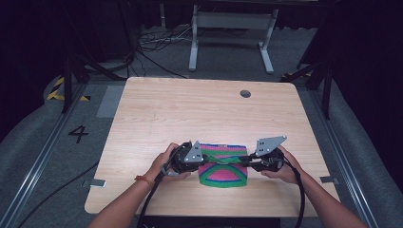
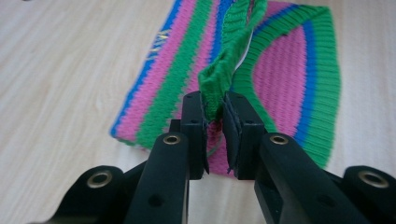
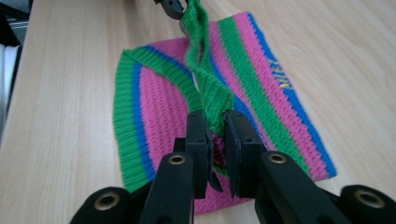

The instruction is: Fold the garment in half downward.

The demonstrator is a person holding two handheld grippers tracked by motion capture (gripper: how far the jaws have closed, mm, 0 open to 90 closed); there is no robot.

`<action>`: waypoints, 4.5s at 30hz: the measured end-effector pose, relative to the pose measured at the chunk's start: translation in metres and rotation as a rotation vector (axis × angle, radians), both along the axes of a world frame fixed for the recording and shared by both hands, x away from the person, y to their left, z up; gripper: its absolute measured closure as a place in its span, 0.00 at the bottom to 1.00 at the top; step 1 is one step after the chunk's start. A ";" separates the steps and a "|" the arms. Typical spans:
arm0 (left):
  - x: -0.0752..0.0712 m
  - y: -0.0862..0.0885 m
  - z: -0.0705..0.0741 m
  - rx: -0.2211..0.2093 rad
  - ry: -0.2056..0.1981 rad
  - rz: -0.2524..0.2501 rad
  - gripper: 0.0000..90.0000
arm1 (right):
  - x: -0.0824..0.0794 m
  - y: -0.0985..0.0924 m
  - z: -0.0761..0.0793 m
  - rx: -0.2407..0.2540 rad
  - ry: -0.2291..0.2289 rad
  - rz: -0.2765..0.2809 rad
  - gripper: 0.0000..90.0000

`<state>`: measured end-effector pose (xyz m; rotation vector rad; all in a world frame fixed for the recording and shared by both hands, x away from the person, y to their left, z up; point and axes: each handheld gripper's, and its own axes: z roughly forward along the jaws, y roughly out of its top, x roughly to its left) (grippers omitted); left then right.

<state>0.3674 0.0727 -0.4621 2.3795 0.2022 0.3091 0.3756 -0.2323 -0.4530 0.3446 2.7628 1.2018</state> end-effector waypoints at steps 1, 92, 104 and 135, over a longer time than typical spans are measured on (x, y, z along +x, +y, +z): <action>-0.002 -0.001 -0.002 0.008 0.001 -0.005 0.88 | -0.002 -0.001 -0.001 0.000 0.008 0.002 0.90; -0.015 -0.025 -0.028 0.074 -0.017 0.042 0.80 | -0.018 0.000 -0.036 -0.065 0.024 -0.151 0.72; 0.006 -0.028 -0.028 0.059 0.013 0.077 0.75 | 0.014 -0.004 -0.038 -0.050 0.026 -0.243 0.63; -0.018 0.054 -0.004 0.128 0.036 0.259 0.26 | -0.019 -0.028 -0.013 -0.205 -0.105 -0.303 0.24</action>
